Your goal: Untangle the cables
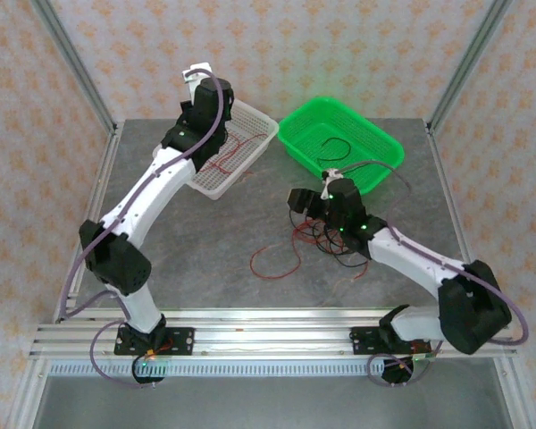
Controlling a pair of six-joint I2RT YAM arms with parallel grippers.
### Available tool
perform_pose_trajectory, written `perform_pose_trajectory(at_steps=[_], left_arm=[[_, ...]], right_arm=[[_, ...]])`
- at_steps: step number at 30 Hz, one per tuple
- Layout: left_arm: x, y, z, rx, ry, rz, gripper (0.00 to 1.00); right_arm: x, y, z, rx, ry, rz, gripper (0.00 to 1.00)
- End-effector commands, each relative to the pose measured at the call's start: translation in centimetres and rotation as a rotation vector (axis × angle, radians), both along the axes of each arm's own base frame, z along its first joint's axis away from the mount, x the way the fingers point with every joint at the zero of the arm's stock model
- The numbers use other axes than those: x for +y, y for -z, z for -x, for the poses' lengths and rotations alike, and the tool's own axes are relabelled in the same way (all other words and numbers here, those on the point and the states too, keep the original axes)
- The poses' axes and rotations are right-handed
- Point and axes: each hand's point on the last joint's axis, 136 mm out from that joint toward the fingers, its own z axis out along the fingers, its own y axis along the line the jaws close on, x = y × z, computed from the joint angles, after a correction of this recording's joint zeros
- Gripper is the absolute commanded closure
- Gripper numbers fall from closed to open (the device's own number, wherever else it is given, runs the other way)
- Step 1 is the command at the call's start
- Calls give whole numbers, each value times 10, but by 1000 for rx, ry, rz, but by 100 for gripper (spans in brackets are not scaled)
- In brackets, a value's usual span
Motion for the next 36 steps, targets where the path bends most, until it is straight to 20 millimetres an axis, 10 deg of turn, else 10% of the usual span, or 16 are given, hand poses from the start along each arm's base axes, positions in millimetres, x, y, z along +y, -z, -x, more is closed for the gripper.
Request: perform_pose_trajectory(at_steps=[1,15,28,36], left_arm=[[6,12,-22,-19,-10,3,100],[2,137,-74,163,9,22,100],[9,253,-71,445,-29,29,100],[4,278,-65,519,5,54,59]], right_arm=[[-14,-3,13,-7,16,33,23],[-41,-10,44,-24,61,22,21],[-72,15,47,92,214,129,21],[-110,34,57,186,394,224,22]])
